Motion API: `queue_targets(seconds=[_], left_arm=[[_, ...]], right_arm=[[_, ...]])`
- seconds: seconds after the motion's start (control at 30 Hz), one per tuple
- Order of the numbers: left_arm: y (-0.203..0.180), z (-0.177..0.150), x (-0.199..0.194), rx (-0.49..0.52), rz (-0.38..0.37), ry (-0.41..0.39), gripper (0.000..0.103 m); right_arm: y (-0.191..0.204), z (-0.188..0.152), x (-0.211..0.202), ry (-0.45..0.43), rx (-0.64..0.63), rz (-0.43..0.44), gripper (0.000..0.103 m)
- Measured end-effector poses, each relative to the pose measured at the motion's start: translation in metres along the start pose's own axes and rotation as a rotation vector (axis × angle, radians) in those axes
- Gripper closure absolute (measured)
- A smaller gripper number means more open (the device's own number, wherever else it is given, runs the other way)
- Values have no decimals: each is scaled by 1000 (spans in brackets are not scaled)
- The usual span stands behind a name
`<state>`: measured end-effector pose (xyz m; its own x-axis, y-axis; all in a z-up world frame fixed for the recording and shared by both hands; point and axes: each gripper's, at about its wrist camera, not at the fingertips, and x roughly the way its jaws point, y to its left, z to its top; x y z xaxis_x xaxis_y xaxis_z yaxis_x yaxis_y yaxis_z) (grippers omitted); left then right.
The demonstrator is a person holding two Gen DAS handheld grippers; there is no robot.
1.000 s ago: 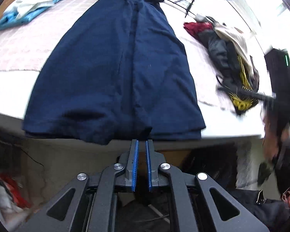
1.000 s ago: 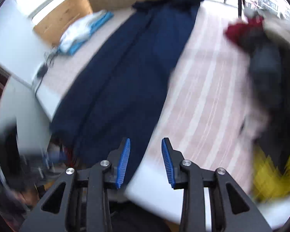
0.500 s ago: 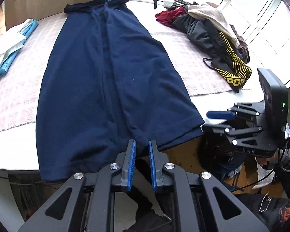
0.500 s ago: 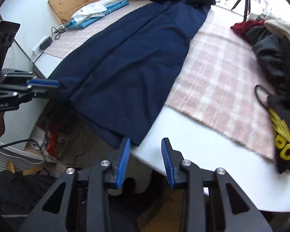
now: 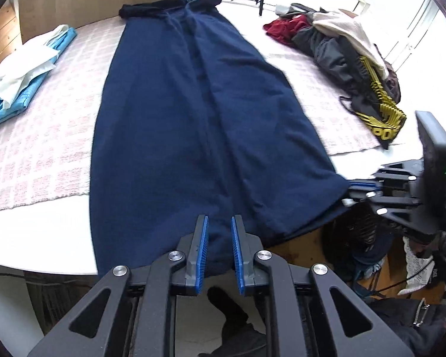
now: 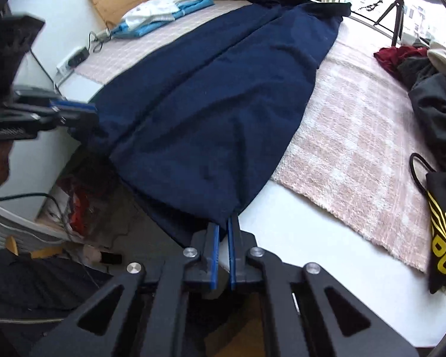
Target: Fold clothes
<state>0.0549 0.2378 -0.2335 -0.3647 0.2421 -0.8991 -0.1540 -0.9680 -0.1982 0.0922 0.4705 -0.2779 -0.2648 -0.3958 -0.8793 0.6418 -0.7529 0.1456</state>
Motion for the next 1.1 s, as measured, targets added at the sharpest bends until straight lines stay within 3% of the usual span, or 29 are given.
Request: queue_targets(seconds=[0.17, 0.23, 0.57, 0.77, 0.83, 0.9, 1.1], left_arm=[[9, -3, 0, -24, -9, 2, 88], [5, -4, -2, -18, -25, -3, 87], [-42, -8, 13, 102, -111, 45, 77], [-71, -14, 30, 287, 3, 31, 77], [-73, -14, 35, 299, 31, 33, 82], [-72, -12, 33, 285, 39, 11, 99], [-58, -9, 10, 221, 2, -31, 99]], right_arm=[[6, -4, -22, 13, -16, 52, 102], [10, -7, -23, 13, -22, 36, 102], [11, -7, -5, 59, -9, 9, 101], [3, -7, -7, 65, 38, 23, 101], [5, -6, -9, 64, 27, 10, 101], [7, -6, -9, 67, 19, -2, 101], [12, -9, -6, 75, 4, -18, 100]])
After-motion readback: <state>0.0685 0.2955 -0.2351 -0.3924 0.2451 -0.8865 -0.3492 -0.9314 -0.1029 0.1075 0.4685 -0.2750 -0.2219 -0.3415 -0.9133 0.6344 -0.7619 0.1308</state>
